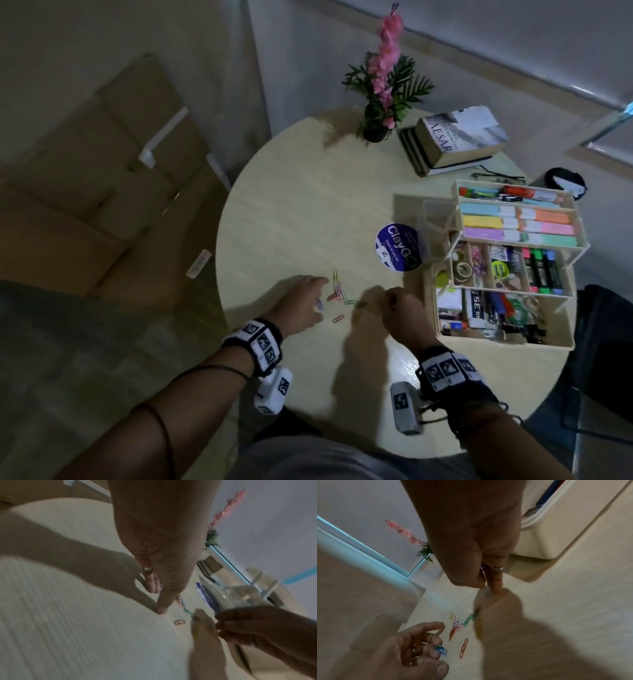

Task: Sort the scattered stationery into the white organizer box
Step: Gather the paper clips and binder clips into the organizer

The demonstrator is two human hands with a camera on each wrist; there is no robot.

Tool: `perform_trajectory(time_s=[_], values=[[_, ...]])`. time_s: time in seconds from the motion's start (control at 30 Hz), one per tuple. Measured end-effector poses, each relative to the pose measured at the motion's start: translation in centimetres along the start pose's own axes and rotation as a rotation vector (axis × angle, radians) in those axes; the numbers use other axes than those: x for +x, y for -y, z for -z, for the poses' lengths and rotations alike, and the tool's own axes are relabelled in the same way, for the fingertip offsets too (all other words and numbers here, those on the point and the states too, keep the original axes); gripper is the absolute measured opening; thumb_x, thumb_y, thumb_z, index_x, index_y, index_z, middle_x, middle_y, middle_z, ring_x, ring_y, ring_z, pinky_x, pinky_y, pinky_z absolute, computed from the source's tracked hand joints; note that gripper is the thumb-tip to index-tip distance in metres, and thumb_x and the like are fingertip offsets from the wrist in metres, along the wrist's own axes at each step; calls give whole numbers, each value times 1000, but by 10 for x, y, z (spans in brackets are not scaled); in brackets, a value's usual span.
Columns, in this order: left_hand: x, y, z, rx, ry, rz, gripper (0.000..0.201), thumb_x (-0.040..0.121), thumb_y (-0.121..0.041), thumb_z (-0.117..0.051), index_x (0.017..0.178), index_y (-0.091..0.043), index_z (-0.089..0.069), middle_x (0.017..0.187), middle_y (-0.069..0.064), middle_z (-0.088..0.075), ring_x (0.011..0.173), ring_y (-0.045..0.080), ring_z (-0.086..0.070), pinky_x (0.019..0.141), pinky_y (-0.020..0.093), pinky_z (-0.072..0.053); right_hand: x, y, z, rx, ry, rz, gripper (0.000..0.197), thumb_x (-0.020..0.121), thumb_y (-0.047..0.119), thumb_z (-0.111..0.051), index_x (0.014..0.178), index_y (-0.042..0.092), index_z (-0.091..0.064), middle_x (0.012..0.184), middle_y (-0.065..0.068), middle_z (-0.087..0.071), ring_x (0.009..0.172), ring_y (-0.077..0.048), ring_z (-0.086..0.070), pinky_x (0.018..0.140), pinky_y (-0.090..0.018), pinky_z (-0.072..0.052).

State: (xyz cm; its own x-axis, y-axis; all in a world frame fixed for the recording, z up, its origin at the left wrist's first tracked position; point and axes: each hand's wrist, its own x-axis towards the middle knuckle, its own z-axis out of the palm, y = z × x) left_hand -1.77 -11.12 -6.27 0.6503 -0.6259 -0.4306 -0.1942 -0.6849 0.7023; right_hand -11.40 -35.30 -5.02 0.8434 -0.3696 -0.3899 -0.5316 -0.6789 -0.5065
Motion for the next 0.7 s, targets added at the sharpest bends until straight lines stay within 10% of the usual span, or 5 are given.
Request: perform_trajectory(time_s=[0.2, 0.4, 0.57, 0.7], values=[[4, -22, -18, 51, 38, -179, 46, 89, 3, -63, 132, -10, -57, 122, 11, -57, 110, 30, -59, 89, 40, -52, -6, 32, -37, 24, 79, 86, 14, 95, 10, -60, 103, 6, -70, 99, -12, -75, 92, -32, -70, 72, -28, -42], [19, -8, -10, 394, -60, -274, 85, 83, -34, -80, 155, -21, -38, 167, 5, -26, 149, 32, -28, 114, 48, -40, -14, 31, -28, 99, 1, 234, 15, 94, 13, -70, 106, 6, -72, 95, -9, -73, 81, -25, -68, 74, -35, -55], [28, -2, -7, 511, 82, -337, 95, 76, -53, -85, 153, -22, -39, 163, 2, -33, 140, 30, -37, 113, 46, -41, -22, 16, -27, -24, 167, 264, 87, 68, 35, -96, 139, 10, -53, 118, -3, -55, 98, -17, -57, 85, -26, -51], [23, -7, -8, 394, 27, -355, 59, 84, -26, -83, 138, -22, -61, 137, 5, -54, 119, 26, -50, 100, 41, -46, -25, 21, -35, -20, 147, 367, 81, 73, 21, -93, 142, 9, -52, 117, 4, -46, 100, -13, -50, 89, -18, -43]])
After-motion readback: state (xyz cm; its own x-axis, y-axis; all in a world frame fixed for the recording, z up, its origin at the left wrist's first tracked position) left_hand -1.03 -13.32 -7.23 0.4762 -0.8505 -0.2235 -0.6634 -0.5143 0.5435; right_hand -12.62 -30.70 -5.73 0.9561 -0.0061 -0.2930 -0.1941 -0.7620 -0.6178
